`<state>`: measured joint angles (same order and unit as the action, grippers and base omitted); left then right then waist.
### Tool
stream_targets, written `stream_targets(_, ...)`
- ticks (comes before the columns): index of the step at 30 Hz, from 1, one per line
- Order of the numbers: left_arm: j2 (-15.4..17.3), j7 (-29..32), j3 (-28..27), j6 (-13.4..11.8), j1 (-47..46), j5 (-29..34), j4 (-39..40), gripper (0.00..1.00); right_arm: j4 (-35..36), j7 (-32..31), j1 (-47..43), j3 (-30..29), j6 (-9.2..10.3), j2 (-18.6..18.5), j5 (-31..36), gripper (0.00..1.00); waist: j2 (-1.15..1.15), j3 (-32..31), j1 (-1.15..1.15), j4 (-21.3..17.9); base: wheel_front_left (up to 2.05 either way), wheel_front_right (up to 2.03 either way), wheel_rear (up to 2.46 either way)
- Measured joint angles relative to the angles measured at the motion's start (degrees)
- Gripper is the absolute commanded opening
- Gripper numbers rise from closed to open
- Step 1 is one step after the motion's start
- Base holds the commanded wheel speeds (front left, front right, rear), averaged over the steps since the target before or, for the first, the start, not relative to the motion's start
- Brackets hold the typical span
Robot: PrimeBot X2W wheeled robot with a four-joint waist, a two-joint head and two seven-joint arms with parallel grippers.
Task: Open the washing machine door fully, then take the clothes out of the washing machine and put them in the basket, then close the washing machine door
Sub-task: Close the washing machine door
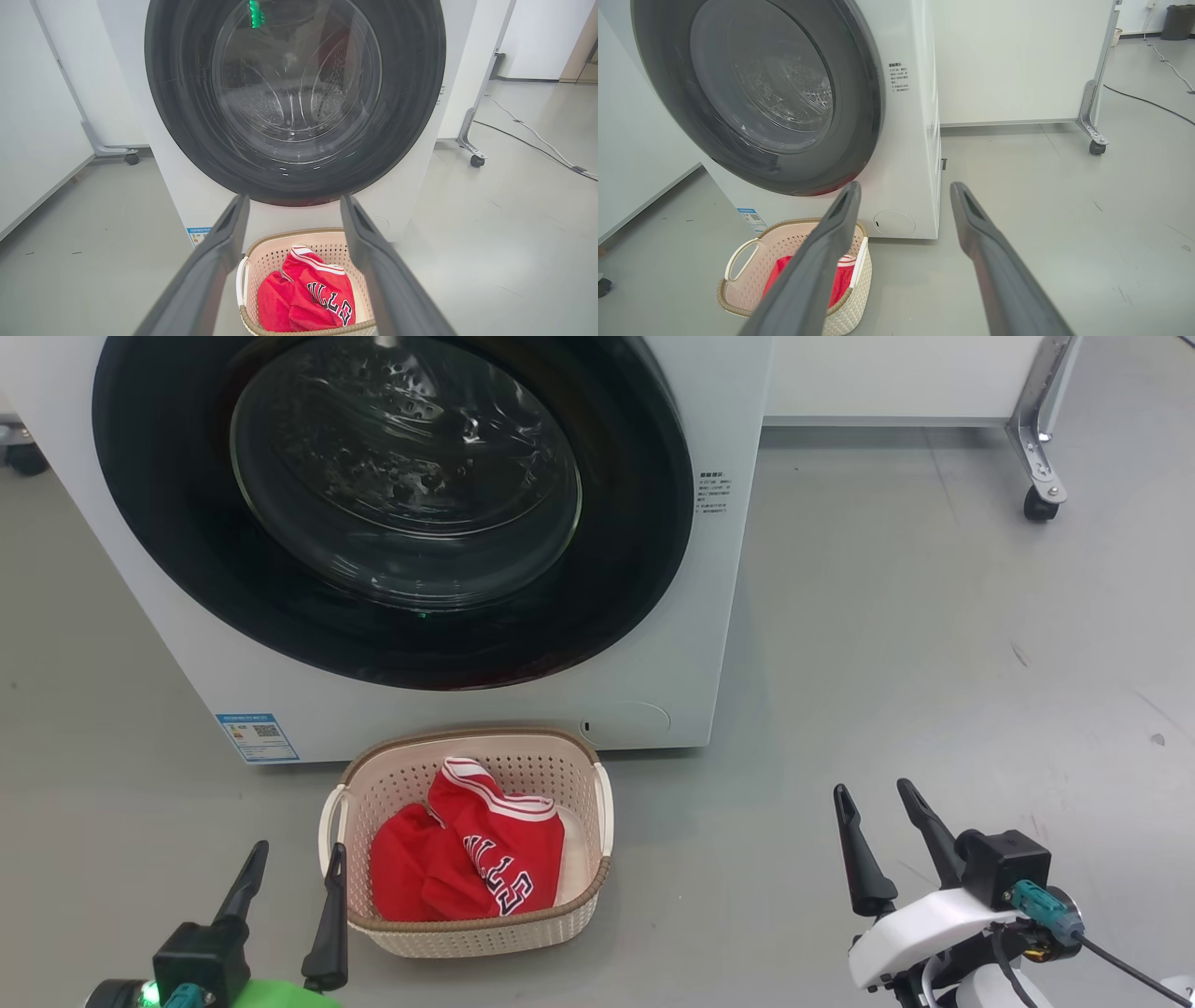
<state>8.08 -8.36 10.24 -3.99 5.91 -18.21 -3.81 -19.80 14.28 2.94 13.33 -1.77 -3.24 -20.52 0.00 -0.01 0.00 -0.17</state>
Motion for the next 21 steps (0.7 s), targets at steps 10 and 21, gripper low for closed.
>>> stream_targets(10, -0.01, 0.22, 0.01, -0.24, 0.10, 0.00, 0.69, 1.00, 1.00, 0.00, -1.08, 0.07, 0.46, 0.00, 0.43, 1.00, 0.00, 0.32, 0.00, -0.05, 0.00, 0.00, 0.00)
stream_targets(21, -0.01, 0.23, 0.16, -0.25, 0.26, 0.00, 1.18, 1.00, 1.94, 0.00, -1.25, 0.19, 1.07, -0.48, 1.35, 1.00, 0.00, 0.47, 0.00, -0.06, 0.00, 0.00, 0.00)
